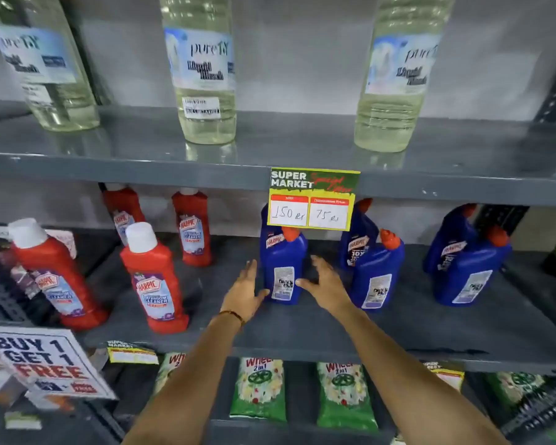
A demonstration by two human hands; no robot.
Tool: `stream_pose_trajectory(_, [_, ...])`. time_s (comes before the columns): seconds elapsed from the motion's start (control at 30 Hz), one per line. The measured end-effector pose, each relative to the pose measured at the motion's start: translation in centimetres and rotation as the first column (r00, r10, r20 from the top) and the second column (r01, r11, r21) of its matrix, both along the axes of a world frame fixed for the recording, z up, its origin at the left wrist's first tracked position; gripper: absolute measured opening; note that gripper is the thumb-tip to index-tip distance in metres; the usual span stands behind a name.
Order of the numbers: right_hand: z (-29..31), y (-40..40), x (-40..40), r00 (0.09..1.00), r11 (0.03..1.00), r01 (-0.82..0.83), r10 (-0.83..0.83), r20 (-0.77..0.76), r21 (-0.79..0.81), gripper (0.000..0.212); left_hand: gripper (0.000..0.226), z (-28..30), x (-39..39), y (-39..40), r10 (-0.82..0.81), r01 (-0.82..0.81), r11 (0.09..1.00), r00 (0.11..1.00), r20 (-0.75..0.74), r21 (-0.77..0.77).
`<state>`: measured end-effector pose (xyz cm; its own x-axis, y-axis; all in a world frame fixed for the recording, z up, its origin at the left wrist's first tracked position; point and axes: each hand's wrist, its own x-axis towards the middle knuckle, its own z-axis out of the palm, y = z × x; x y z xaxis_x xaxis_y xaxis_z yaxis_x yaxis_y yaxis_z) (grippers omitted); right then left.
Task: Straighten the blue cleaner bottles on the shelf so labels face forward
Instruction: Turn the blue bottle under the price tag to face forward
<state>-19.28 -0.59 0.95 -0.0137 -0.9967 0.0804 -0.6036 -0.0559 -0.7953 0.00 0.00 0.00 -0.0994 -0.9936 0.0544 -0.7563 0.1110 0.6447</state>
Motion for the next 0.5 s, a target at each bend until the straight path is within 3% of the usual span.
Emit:
stream_pose_trajectory(0.17, [-1.2,-2.5,-0.4,0.980,0.987,-0.098,0.074,0.186,0.124,0.052,0.077,-0.3,-1.0,-1.9,0.036,0.013,0.988,0.950,-0.310,0.155])
stream_pose_trajectory(0.33, [-2.1,-3.4,-0.1,0.937,0.982,-0.145,0.096,0.337,0.125,0.048,0.068,-0.9,-1.4,-4.0,0.049,0.041,0.975,0.919,-0.391,0.218])
stream_pose_trajectory(0.5, [-2.3,-3.6,0.0,0.923,0.983,-0.134,0.077,0.377,0.127,0.047,0.058,-1.5,-1.6,-5.0,0.090,0.019,0.971,0.894,-0.438,0.240])
